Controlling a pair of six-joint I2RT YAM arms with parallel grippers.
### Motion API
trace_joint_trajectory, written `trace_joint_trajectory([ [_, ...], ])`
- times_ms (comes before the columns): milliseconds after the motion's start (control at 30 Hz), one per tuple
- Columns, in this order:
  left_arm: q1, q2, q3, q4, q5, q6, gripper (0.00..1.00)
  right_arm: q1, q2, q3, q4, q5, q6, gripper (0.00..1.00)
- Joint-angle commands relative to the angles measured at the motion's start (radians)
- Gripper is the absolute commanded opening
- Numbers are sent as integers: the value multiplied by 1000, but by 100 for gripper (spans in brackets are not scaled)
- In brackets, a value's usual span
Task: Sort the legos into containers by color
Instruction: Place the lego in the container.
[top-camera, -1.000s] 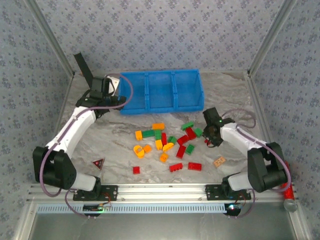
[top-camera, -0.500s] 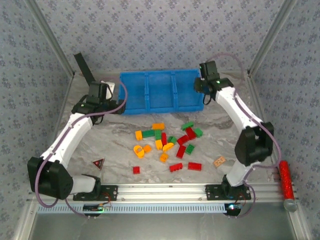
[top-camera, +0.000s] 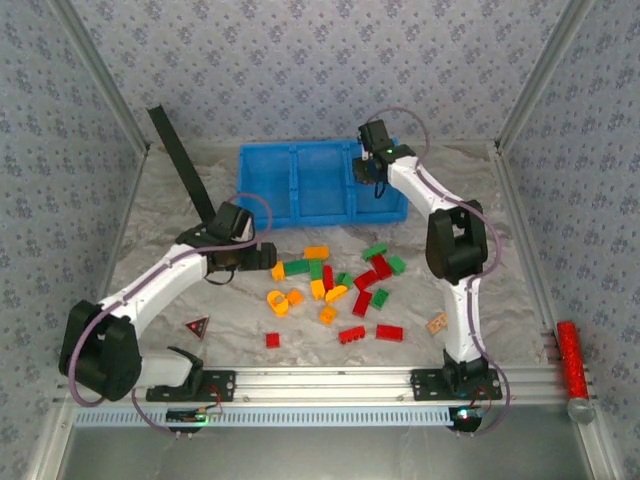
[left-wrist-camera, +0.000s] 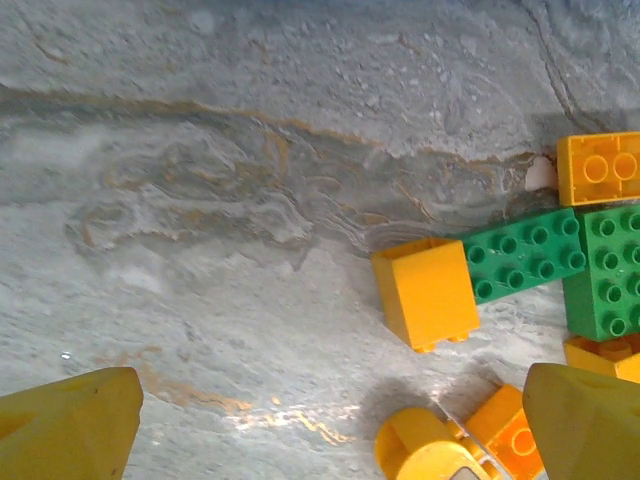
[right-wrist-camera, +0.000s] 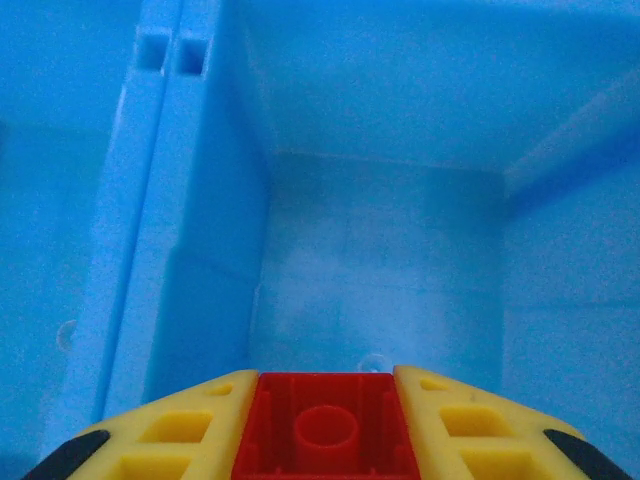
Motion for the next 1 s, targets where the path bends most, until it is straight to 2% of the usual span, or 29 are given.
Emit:
trace_joint_trajectory([
  [0,-39,50,-2,23,16,-79,97,7,49,53,-40,-37,-19,33],
  [200,-83,144,15,53,20,-118,95,9,85,35,-39,-52,-14,39],
  [533,-88,254,46,80,-3,-151,92,6,40,-29,-39,-34,-26,53],
  [767,-88,300,75,67,-38,-148,88,6,-29,-51,-40,-43,-22,53],
  [967,-87,331,89,36,-63,-153,79,16,-145,-139,-34,-45,-11,53],
])
